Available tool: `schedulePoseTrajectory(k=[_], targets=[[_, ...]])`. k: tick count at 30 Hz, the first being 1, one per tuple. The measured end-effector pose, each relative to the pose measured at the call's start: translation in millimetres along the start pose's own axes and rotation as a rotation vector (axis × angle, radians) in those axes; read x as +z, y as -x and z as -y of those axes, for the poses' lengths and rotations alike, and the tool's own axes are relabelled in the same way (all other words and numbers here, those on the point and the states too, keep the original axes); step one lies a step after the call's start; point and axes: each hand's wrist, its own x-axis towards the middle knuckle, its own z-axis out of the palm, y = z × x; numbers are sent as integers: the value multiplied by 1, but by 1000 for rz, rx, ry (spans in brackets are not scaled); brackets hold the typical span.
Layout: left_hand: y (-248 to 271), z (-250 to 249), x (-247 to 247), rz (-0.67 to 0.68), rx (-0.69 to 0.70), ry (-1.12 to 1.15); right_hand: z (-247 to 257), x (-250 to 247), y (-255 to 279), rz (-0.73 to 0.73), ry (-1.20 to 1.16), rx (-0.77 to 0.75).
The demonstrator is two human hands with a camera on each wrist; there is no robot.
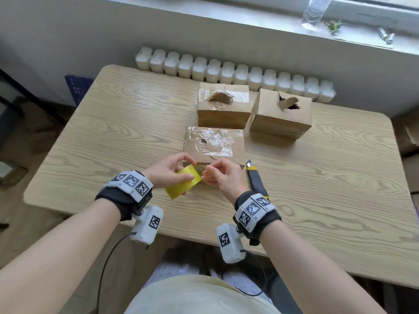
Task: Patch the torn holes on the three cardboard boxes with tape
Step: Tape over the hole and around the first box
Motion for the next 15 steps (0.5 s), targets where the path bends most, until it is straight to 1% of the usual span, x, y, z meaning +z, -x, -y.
schedulePoseTrajectory(k=[3,5,7,9,10,11,13,15], targets=[[-3,-1,-1,22,-11,-47,2,-5,-2,15,-13,26],[-5,-1,-2,51,-14,-124,4,-8,-4,22,-18,40],[-8,-1,-5,59,-62,-213,6,-10,-5,25,-15,47],[-10,-2,-9,-9,-123,-268,9,-13,-7,17,-18,50],[-10,-3,-11,-49,-114,-262,12,-15,-9,7,-14,49],[-12,-4,-12,-62,-83,-245,14,-17,-12,-13,-15,51],[-14,-6,-16,-11,-45,-255,18,-21,-17,-56,-22,63],[-17,-9,-20,68,-97,-308,19,-26,-19,-67,-24,71]])
